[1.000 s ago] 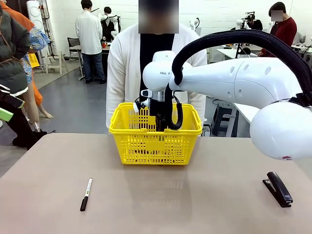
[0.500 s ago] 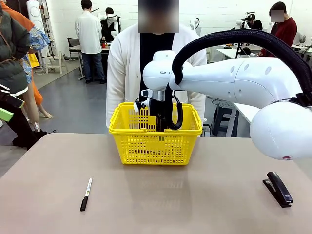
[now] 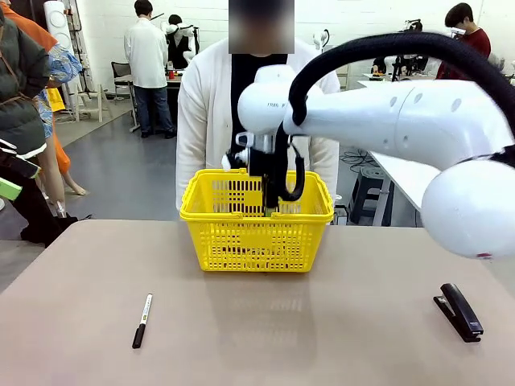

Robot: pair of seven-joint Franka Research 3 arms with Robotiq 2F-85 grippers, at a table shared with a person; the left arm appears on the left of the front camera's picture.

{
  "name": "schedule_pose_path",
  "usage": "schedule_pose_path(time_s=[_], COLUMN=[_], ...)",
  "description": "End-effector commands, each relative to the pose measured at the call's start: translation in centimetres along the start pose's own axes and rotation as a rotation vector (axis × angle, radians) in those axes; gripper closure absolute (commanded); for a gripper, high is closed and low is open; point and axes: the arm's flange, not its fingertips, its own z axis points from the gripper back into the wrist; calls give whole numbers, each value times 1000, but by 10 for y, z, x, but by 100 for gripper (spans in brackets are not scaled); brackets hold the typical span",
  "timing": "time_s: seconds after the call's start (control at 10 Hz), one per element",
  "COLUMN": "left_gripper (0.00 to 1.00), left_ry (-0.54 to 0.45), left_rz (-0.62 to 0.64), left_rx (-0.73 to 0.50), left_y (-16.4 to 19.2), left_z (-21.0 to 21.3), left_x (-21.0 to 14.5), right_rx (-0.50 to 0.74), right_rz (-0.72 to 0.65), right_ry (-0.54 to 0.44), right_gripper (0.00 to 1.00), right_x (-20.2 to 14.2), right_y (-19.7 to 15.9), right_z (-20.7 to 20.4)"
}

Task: Place the items the person wants into the basket.
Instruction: Pick up the item the person points to and place it in the Market Basket.

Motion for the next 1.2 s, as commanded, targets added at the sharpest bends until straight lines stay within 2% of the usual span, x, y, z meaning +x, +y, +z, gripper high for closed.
schedule_pose_path(time_s=[0.0,0.2,0.5,0.8,1.1], left_gripper=[0,0,0,0,0], left_ry=[-23,-23,-23,-23,-23], left_rz=[-13,-13,-13,-13,-13], left_rx=[-4,-4,-4,-4,-4], left_y=[0,0,0,0,0], left_z=[1,1,1,1,1], left_x=[-1,-1,-1,-1,-1], right_rx=[-100,-188,-217,-216,-190], right_rz=[-144,-225,-380,-508,-547], right_ry=[70,18,-27,-94,-172], right_gripper=[0,0,0,0,0], right_x=[-40,-81,-148,-212,-250], right_y=[70,124,190,233,246], right_z=[66,109,144,130,100])
